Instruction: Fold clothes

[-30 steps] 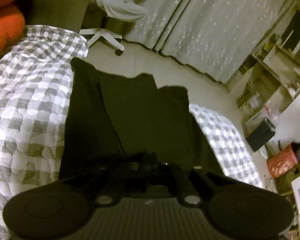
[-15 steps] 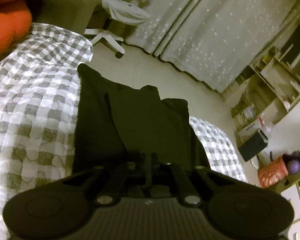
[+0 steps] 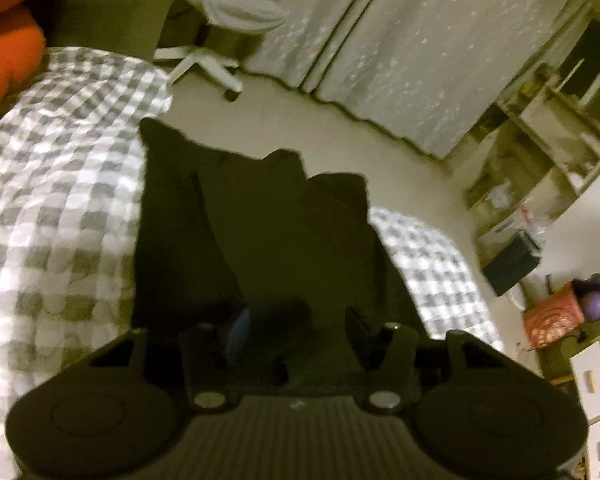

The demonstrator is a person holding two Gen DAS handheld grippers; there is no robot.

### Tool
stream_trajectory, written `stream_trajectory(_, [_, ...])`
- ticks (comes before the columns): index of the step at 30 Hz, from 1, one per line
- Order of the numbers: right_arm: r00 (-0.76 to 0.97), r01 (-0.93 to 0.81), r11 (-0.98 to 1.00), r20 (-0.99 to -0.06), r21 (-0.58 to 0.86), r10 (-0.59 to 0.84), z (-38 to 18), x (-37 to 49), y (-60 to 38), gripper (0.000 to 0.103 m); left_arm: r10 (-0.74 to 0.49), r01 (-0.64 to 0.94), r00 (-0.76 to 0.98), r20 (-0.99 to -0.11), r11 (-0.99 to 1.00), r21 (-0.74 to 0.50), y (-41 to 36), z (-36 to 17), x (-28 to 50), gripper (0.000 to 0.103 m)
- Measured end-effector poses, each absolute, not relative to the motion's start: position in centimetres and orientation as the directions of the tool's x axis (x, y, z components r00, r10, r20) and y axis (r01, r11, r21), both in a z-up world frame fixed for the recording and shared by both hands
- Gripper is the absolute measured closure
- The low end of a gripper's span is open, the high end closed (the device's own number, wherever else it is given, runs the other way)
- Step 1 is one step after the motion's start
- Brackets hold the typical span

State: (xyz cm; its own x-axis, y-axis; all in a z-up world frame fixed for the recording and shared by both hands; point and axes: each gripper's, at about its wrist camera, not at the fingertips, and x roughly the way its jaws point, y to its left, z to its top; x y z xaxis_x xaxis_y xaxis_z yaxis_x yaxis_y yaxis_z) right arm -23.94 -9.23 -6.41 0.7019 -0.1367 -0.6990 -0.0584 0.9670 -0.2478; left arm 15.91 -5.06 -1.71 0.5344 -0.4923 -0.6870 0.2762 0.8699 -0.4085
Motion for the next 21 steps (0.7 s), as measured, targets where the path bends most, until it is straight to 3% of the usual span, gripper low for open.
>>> stream_trajectory(4, [0.702, -0.055, 0.973, -0.702, -0.222, -0.121, -6.6, -23.8, -9.7, 0.100, -0.456, 0.283, 0.549, -0.700, 0.890, -0.358, -5.8, -2.0, 15.6, 0.048])
stream_trajectory(5, [0.701, -0.059, 0.972, -0.703, -0.228, -0.123, -6.7, -23.8, -9.6, 0.100, -0.447, 0.289, 0.553, -0.703, 0.895, -0.341, -6.1, -2.3, 15.6, 0.053])
stream_trajectory(6, [0.699, -0.063, 0.970, -0.704, -0.234, -0.124, -6.8, -23.8, -9.5, 0.100, -0.432, 0.292, 0.559, -0.708, 0.901, -0.320, -6.4, -2.5, 15.5, 0.070])
stream_trajectory(8, [0.697, -0.067, 0.969, -0.707, -0.236, -0.124, -7.1, -23.8, -9.4, 0.100, -0.404, 0.292, 0.566, -0.719, 0.913, -0.284, -6.9, -3.1, 15.6, 0.084])
stream_trajectory(12, [0.699, -0.058, 0.973, -0.705, -0.225, -0.122, -7.0, -23.8, -9.6, 0.100, -0.422, 0.296, 0.589, -0.689, 0.906, -0.302, -6.7, -3.3, 15.8, 0.099])
stream_trajectory(21, [0.728, -0.056, 0.976, -0.677, -0.211, -0.104, -5.7, -24.2, -9.7, 0.100, -0.487, 0.299, 0.670, -0.560, 0.868, -0.397, -5.1, -0.7, 15.7, 0.100])
